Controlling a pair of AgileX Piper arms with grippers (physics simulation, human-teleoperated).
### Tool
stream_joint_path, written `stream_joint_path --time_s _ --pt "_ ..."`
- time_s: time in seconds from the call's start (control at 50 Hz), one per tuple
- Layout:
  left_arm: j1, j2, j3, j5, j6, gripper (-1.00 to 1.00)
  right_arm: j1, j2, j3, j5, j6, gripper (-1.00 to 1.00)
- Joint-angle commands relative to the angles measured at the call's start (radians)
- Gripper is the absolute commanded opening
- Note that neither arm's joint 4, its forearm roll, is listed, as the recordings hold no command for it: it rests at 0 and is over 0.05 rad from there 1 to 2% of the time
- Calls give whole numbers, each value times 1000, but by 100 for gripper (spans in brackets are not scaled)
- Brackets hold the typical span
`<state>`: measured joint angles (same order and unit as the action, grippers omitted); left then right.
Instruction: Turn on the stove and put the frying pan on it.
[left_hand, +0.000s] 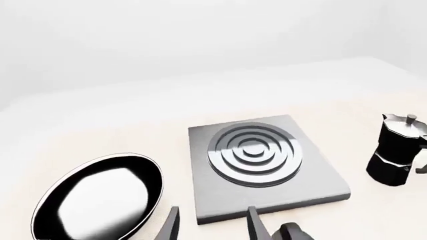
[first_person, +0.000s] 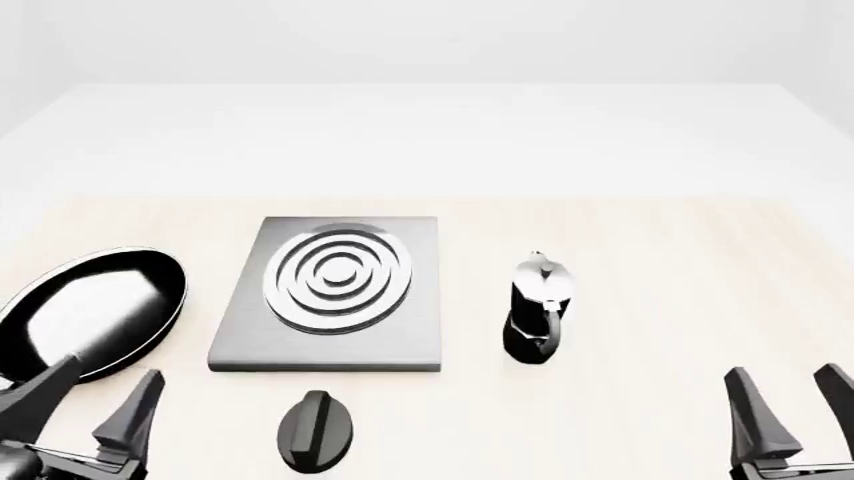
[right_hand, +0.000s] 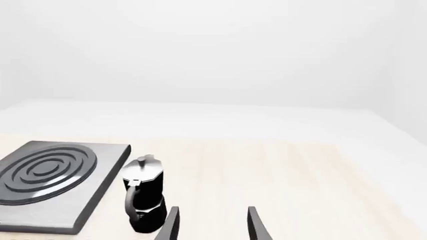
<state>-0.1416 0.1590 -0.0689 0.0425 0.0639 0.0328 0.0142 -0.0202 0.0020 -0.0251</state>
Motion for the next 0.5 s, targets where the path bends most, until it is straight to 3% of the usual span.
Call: stream_joint_path --time_s 0.02,0.22,0.5 --pt "-115 76 -58 84 34 100 10 -9 -13 18 -5 100" --pt "-225 129 -100 191 -4 100 0 -14 -21 22 -2 100" --pt "-329 172 -93 243 -33 100 -3 -14 -16 21 5 100"
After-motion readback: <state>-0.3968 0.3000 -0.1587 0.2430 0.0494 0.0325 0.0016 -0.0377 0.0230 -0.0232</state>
